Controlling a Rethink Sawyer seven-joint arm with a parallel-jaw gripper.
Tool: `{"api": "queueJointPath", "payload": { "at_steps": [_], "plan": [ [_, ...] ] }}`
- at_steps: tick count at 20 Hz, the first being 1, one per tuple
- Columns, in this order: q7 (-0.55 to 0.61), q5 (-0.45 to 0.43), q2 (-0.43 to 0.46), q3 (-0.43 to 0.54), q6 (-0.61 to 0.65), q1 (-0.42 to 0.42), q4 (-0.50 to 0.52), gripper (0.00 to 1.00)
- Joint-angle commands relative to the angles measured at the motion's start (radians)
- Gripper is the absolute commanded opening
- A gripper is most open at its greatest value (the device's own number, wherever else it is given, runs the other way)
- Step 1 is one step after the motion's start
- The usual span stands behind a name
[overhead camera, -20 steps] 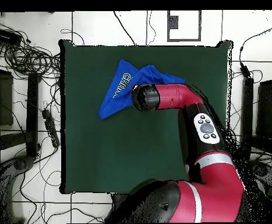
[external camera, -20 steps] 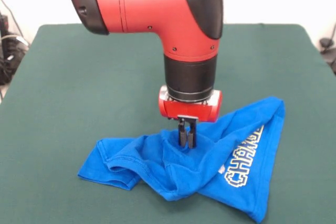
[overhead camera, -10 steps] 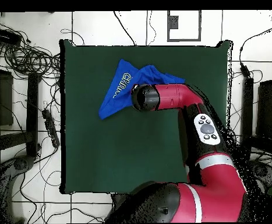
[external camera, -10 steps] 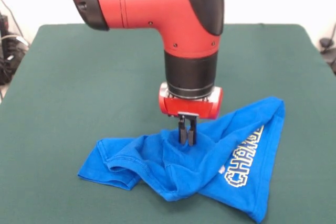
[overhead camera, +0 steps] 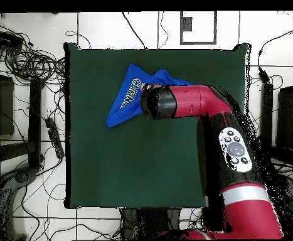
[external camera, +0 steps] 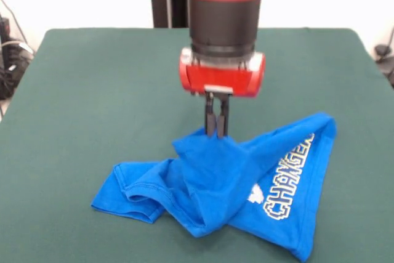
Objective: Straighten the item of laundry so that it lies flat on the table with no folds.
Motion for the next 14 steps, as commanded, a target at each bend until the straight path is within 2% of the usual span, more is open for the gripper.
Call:
{"api": "queueJointPath", "payload": {
  "at_steps": [1,5,9,14],
  "plan": [
    [-0.008,0.050,-0.129,0.003,0.137,0.003,0.185,0.00],
    [-0.009,0.051,-0.135,0.009,0.115,-0.019,0.217,0.00],
    [0.014,0.061,-0.156,0.006,0.078,-0.041,0.290,0.00],
    [0.050,0.070,-0.247,-0.026,0.045,-0.056,0.402,0.00]
  ]
}}
